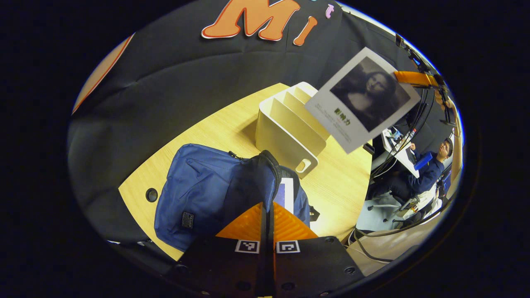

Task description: Open the schoolbag, grab two books from the bookshelf and put them into the schoolbag.

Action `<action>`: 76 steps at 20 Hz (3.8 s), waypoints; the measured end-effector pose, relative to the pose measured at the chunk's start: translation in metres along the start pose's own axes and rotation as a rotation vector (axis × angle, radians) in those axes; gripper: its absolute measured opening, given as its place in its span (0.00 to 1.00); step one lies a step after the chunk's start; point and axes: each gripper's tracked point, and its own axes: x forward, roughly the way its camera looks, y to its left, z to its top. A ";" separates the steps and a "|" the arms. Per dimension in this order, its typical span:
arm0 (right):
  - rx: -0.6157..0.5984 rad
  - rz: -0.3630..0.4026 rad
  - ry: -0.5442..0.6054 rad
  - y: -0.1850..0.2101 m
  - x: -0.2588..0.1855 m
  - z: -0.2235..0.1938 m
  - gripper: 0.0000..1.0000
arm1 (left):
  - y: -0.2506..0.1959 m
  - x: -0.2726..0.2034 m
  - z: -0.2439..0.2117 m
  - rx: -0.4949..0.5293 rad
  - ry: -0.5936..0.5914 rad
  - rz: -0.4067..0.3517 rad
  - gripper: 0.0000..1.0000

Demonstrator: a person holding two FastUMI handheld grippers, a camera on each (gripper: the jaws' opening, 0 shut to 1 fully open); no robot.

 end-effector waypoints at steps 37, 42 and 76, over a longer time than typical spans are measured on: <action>0.716 0.264 -0.081 0.096 0.216 -0.178 0.27 | -0.048 -0.009 0.028 0.148 -0.011 0.011 0.01; 0.706 0.268 -0.042 0.118 0.239 -0.193 0.28 | -0.052 -0.011 0.033 0.136 -0.023 -0.012 0.01; 0.505 0.055 0.277 0.098 0.249 -0.248 0.71 | -0.037 -0.007 0.009 0.054 -0.004 -0.038 0.00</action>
